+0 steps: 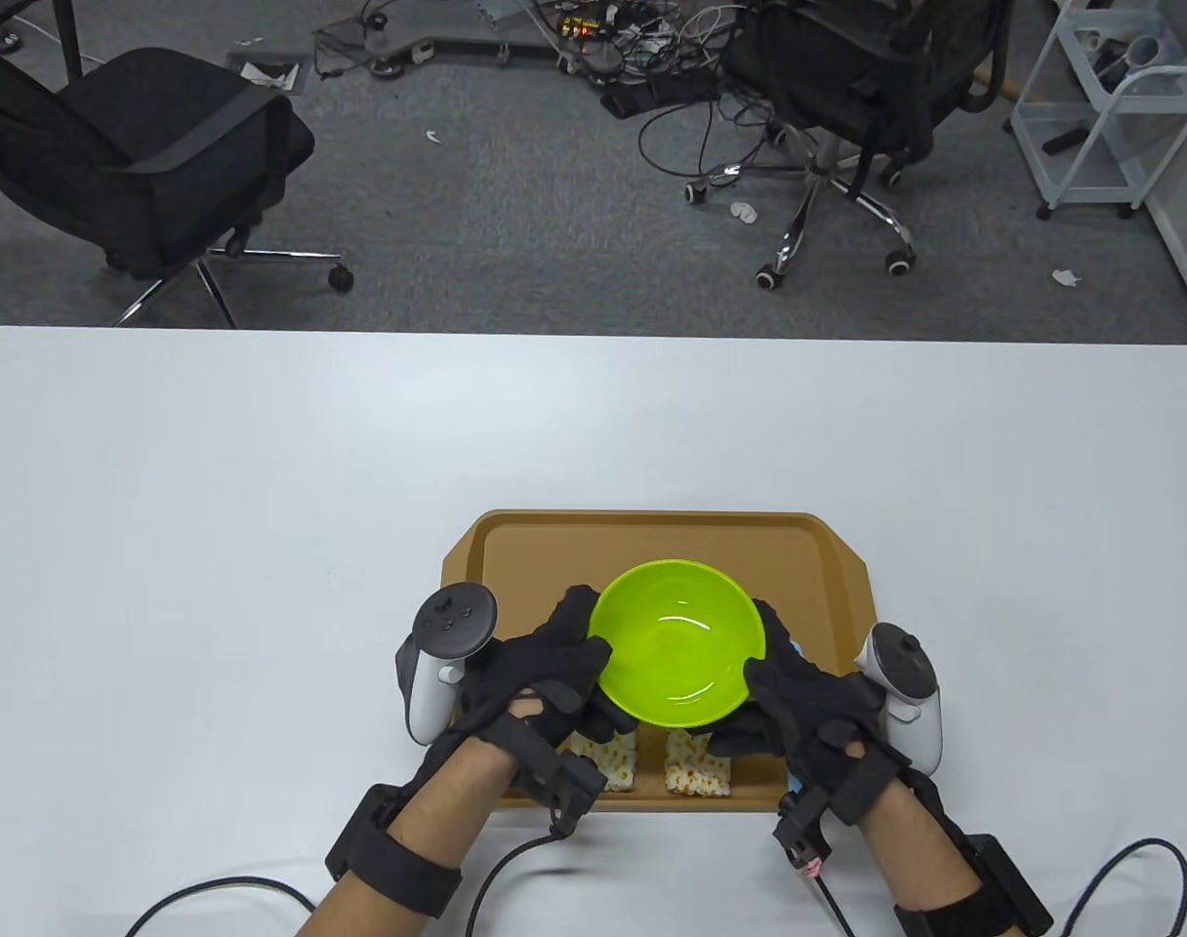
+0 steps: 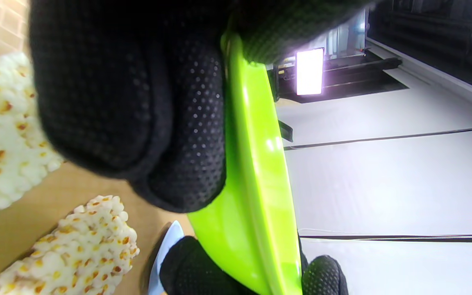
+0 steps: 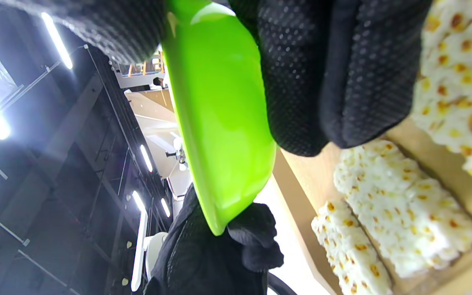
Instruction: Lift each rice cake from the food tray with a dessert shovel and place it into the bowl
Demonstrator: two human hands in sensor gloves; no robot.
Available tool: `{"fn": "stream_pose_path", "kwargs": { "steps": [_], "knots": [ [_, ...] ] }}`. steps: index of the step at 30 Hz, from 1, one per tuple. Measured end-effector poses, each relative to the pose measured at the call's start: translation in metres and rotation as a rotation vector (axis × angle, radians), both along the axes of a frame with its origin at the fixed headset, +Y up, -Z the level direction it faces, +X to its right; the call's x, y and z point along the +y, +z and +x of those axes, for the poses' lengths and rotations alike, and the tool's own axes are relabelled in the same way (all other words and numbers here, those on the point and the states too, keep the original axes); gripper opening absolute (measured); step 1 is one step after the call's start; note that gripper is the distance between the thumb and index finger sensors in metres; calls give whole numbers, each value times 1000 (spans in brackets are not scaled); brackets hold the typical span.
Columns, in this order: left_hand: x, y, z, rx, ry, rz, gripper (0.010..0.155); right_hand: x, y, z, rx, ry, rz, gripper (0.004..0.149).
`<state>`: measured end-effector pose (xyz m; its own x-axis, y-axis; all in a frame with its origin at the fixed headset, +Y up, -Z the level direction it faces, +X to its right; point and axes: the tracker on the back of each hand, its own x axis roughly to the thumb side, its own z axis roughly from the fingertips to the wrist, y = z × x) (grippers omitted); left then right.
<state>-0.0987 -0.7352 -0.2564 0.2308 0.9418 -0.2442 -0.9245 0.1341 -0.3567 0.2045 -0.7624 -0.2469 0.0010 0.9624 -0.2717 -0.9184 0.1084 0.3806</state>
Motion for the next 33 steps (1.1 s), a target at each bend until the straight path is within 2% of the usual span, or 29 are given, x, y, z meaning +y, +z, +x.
{"fn": "stream_pose_path", "kwargs": {
  "steps": [5,8,10,12,14,16,17,19,23,26,33],
  "knots": [
    [2,0,-1,-43,62,12,73,12,2,10,-53,79,26,76],
    [12,-4,-21,47,-48,129,78,19,1,24,-101,101,48,74],
    [19,-9,-43,114,-264,259,81,23,0,39,-172,89,46,74],
    [22,-15,-62,101,-518,326,84,26,-2,56,-261,93,54,73],
    [21,-21,-79,87,-848,352,89,30,-3,76,-362,127,57,73],
    [15,-26,-94,73,-1060,322,90,30,-4,92,-443,148,56,74],
    [12,-28,-99,60,-1097,293,91,30,-4,98,-473,151,48,74],
    [2,-31,-114,76,-1078,192,91,28,-6,115,-548,145,26,74],
    [-9,-34,-130,104,-1004,107,91,19,-7,143,-732,202,-21,71],
    [-10,-34,-130,96,-1018,100,90,13,-8,157,-822,301,-49,70],
    [-11,-34,-129,94,-1010,107,90,-6,-15,179,-941,348,-170,68]
  ]
}}
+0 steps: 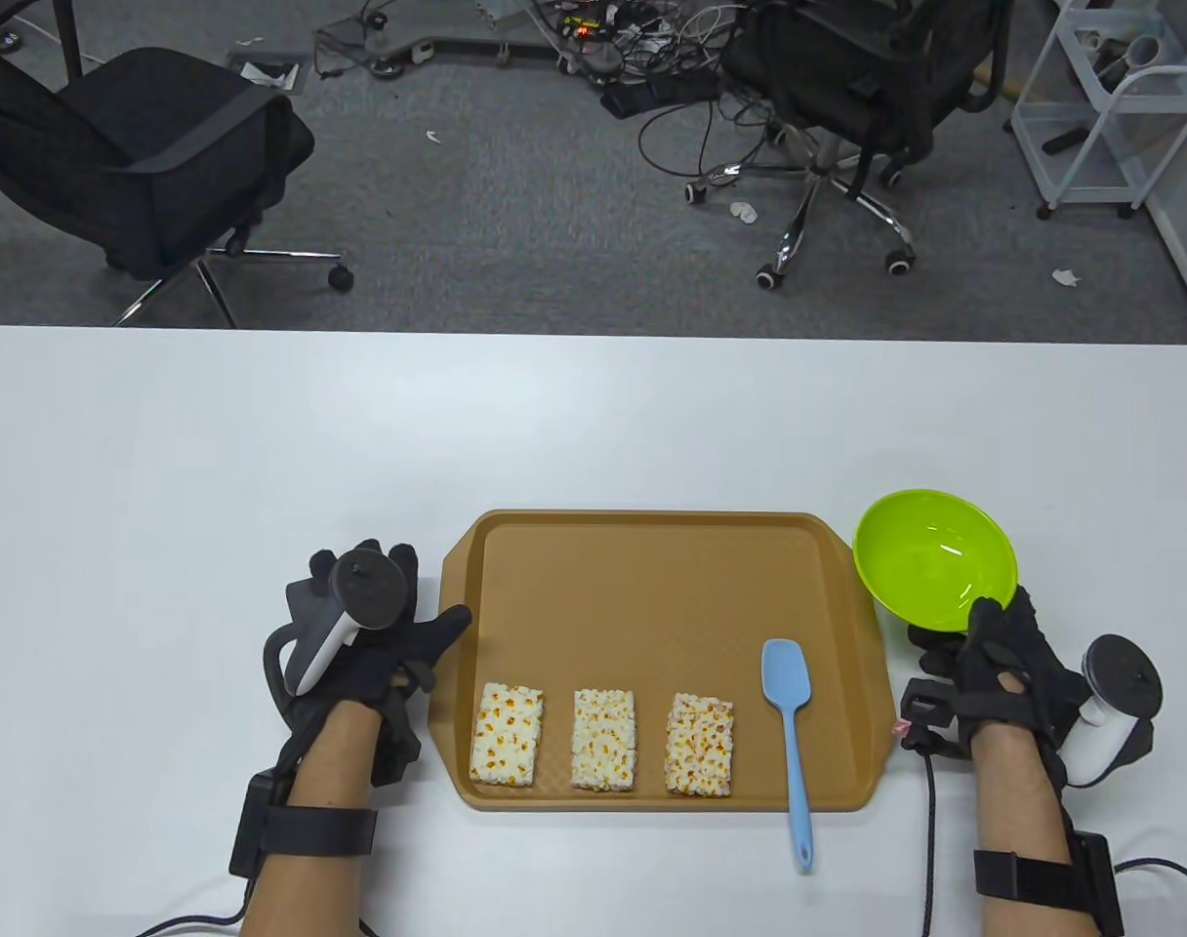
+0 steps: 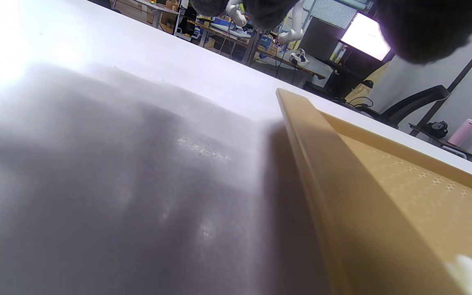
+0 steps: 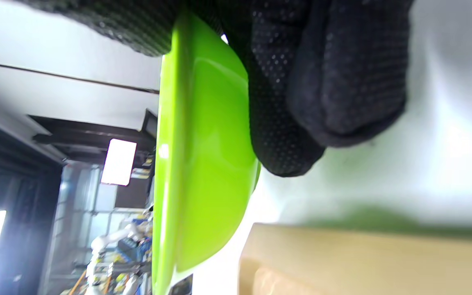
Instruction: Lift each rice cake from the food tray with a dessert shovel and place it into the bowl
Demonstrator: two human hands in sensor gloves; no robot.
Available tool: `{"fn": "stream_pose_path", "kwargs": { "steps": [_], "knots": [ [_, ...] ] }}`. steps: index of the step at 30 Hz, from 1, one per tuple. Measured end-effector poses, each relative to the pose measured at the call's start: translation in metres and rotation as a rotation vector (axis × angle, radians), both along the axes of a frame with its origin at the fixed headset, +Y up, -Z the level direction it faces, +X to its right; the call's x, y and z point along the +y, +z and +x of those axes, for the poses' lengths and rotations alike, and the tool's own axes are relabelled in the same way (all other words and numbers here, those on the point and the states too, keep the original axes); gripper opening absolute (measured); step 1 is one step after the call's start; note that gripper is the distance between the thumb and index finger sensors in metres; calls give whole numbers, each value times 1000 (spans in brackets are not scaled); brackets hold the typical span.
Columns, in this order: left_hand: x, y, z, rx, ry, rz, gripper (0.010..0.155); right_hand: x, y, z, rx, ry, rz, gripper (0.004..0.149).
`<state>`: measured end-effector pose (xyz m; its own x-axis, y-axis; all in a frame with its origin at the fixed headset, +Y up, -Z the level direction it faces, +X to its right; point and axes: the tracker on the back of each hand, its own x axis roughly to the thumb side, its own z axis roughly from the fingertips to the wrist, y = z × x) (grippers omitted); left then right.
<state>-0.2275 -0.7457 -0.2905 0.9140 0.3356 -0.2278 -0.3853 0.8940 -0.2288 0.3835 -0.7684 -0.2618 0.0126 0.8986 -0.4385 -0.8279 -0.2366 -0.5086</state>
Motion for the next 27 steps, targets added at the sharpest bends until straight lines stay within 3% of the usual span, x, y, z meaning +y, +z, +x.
{"fn": "stream_pose_path", "kwargs": {
  "steps": [18,23,27],
  "knots": [
    [0,-1,-3,3,32,2,90,-12,-1,8,-110,229,-181,64],
    [-1,-1,-1,-9,26,7,89,-5,1,8,-139,309,-209,67],
    [0,-1,-2,3,20,9,90,21,6,1,-82,493,-217,84]
  ]
}}
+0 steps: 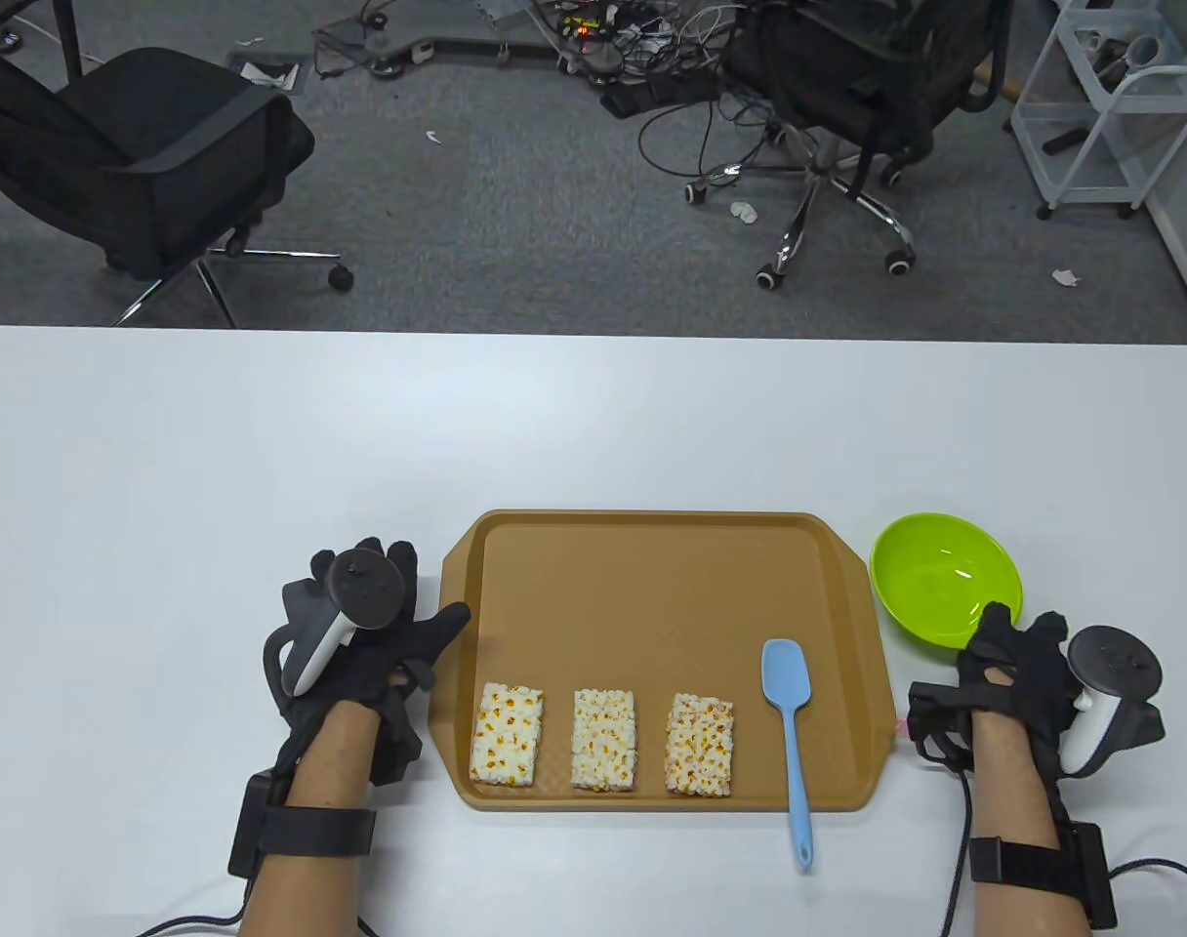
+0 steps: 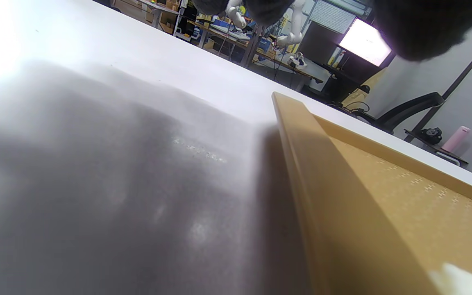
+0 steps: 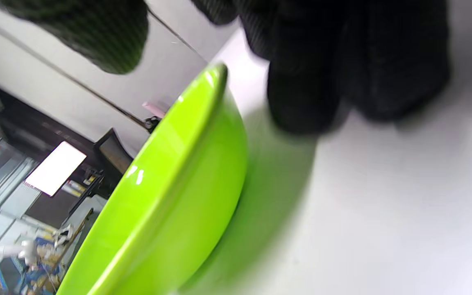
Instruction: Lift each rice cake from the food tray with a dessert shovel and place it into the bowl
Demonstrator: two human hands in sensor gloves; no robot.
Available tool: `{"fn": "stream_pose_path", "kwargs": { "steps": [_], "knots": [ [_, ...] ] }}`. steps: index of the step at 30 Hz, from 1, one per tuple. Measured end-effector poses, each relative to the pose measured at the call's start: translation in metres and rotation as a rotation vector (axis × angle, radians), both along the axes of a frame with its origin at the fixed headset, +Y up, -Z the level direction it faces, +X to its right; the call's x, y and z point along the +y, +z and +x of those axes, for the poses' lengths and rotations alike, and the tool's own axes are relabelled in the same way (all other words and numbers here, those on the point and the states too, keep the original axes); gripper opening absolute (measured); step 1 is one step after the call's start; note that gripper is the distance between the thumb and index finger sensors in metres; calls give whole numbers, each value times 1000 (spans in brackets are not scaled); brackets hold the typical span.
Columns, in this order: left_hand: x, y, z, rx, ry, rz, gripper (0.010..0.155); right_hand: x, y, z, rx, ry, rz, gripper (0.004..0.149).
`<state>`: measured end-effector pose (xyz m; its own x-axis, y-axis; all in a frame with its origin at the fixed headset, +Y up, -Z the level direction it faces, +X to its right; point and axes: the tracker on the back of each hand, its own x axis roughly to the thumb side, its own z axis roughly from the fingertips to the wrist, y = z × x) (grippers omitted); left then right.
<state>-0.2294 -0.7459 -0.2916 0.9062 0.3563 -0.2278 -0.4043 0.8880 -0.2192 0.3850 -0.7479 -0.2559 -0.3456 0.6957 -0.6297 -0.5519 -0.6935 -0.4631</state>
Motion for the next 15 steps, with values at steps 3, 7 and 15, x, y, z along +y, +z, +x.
{"fn": "stream_pose_path", "kwargs": {
  "steps": [3,7,15],
  "knots": [
    [0,0,-1,8,-9,-7,91,37,14,-24,133,366,11,88],
    [-2,-1,-2,10,-25,-28,92,64,34,-86,413,545,-6,90],
    [-3,-1,-2,20,-32,-37,92,29,52,-192,892,780,-522,83]
  ]
}}
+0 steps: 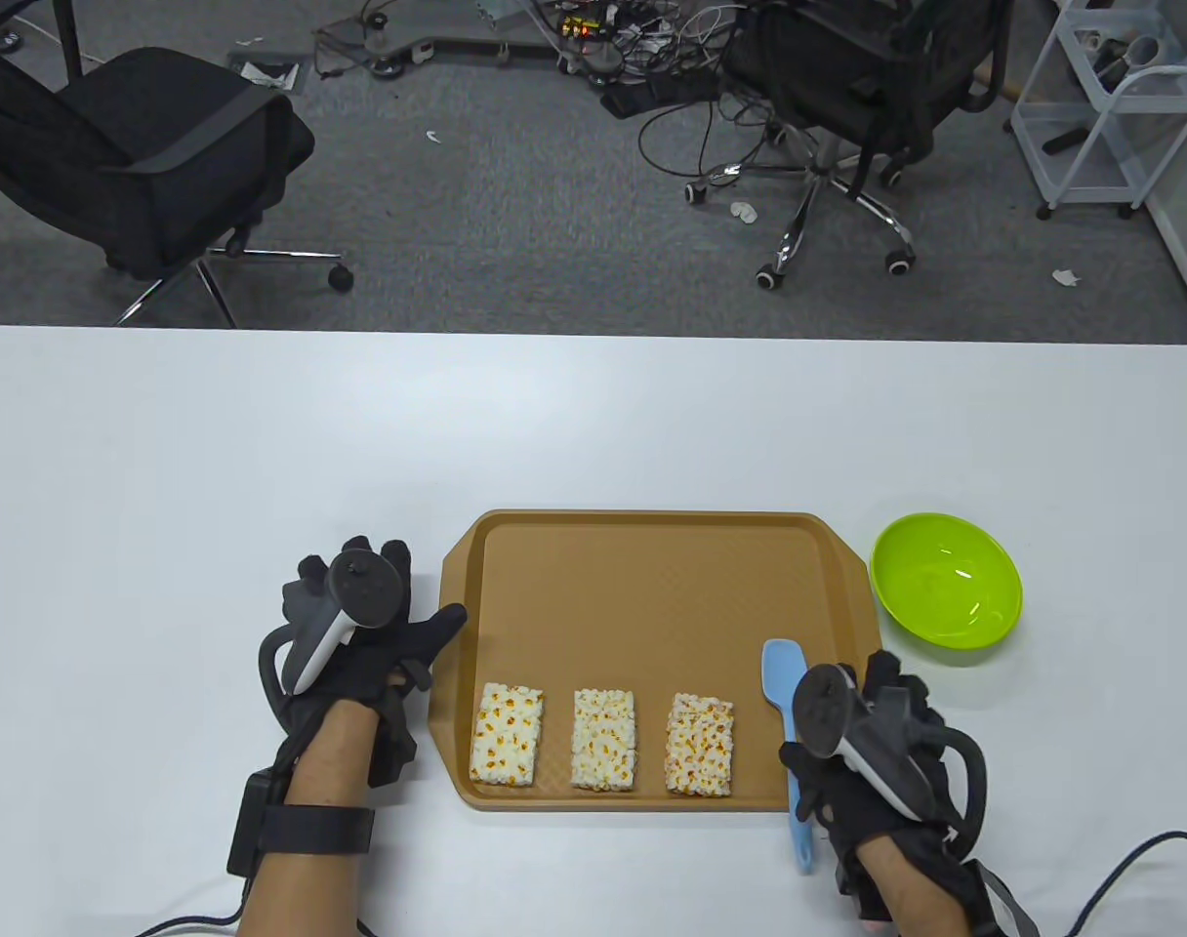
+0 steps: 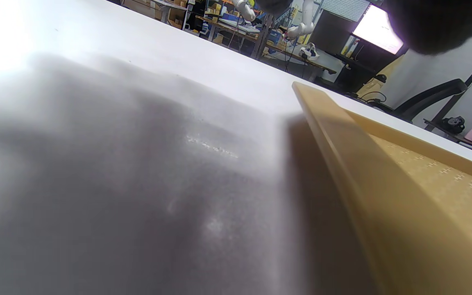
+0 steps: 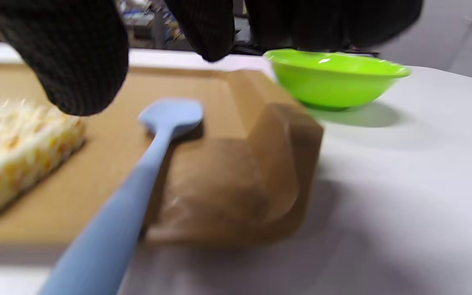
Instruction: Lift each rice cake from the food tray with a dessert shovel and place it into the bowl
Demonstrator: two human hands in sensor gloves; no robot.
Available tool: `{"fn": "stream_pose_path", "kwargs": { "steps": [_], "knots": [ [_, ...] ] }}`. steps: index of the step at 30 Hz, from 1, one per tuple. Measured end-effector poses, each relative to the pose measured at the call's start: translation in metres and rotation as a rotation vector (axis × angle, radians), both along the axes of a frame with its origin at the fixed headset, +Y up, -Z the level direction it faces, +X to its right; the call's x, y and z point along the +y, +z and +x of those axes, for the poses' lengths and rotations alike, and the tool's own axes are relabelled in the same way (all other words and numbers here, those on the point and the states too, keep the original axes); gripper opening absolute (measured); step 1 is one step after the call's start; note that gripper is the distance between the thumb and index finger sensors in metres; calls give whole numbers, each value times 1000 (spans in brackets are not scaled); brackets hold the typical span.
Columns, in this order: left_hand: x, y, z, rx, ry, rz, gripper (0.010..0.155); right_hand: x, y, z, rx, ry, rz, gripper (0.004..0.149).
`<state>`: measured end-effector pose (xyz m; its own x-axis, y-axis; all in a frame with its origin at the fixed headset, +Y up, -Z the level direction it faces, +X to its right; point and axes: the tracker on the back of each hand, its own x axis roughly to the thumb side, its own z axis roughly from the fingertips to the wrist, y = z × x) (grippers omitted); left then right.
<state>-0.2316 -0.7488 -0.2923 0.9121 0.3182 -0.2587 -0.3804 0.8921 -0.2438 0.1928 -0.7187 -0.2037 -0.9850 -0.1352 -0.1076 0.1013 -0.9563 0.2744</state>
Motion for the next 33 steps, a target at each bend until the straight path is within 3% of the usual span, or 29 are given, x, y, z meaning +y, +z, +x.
{"fn": "stream_pose_path", "kwargs": {
  "steps": [4,8,17,18,21,26,29,33],
  "knots": [
    [0,0,0,3,4,-3,92,-16,-3,-3,0,10,-112,69],
    [0,0,1,-4,10,-6,91,-29,-7,-3,6,-35,-213,66],
    [0,-1,1,-10,19,3,92,-35,-14,4,-82,-119,-229,50],
    [0,-1,0,-9,20,5,92,-33,-15,8,-101,-139,-213,49],
    [0,-1,1,-9,22,3,92,-20,-20,20,-142,-92,-6,46],
    [-2,-2,3,-16,16,-9,93,9,-20,48,-204,-362,361,46],
    [-2,-2,3,-19,14,-11,93,19,-18,52,-168,-385,472,47],
    [-1,-1,2,-16,18,-10,94,20,-17,49,-109,-406,487,47]
  ]
}}
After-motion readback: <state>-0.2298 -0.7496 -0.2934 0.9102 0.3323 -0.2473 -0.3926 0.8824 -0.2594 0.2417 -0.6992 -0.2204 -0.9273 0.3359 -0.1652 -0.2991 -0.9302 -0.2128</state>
